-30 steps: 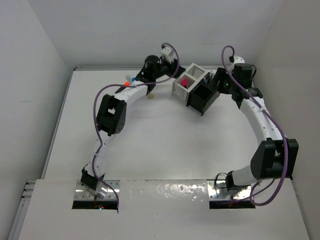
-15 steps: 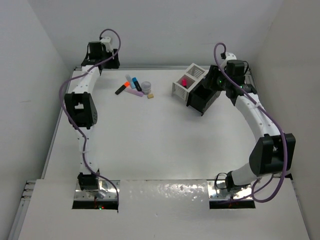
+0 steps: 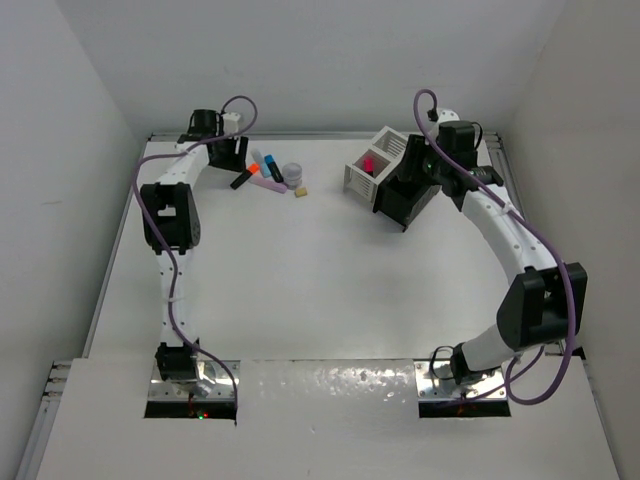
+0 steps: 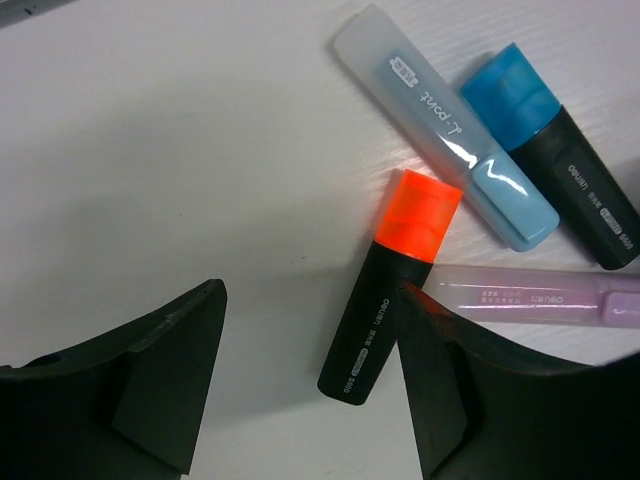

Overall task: Sort the stationery into containers
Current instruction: Pick up the pen from the center of the board.

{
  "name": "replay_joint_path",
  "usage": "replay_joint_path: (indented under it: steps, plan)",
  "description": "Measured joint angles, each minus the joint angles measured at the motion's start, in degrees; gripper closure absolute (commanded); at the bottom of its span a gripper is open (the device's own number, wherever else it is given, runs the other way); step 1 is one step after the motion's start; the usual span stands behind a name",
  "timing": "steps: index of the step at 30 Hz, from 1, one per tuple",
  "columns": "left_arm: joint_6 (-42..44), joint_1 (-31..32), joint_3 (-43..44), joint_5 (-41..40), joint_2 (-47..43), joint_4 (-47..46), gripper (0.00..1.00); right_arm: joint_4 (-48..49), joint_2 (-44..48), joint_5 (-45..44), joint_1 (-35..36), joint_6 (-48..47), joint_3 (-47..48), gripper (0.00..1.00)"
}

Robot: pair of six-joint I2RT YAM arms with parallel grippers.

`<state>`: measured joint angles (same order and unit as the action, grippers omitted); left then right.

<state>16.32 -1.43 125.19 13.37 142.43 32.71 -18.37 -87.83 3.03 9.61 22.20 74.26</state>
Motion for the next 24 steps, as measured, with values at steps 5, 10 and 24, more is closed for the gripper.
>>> replay_joint_path:
  steps: [5,10,24]
  plan:
    - [2.89,0.87,0.04,-0.87,1.20,-0.04,0.38,-0.22,0.94,-1.31,0.26,0.00,-1.05,0.46]
    - [6.01,3.52,-0.11,-3.56,1.49,-0.09,0.40,-0.68,3.32,-1.75,0.35,0.00,-2.82,0.46]
    - [8.26,6.29,-2.45,-8.31,1.18,-1.99,0.67,-1.07,6.16,-4.11,0.72,0.02,-5.29,0.45]
